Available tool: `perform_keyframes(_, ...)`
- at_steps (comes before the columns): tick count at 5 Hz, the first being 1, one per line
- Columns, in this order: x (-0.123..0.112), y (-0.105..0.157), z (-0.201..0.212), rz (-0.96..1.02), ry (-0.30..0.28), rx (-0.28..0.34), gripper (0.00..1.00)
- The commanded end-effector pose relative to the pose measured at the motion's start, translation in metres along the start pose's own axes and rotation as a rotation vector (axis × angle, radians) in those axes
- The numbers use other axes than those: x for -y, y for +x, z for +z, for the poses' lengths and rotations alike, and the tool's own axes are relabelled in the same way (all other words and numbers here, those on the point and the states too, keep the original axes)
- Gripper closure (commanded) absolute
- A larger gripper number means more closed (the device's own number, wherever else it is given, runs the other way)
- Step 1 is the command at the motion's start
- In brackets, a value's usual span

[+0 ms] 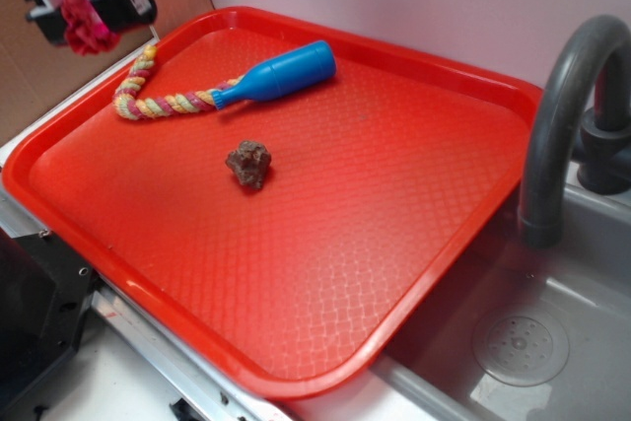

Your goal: Grab the red paper.

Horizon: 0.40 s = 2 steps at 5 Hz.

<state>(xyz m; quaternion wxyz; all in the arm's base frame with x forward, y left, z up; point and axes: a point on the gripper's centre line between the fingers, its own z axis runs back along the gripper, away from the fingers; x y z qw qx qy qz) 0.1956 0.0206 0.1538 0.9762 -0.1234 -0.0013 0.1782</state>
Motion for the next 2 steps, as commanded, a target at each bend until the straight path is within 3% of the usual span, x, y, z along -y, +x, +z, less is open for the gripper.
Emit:
perform_keyframes(1, 0.052, -0.051, 0.064, -0.221, -0.006, 0.172, 1.00)
perform_keyframes(2, 0.051, -0.063, 0.063, -0.172, 0.010, 0.209, 1.00)
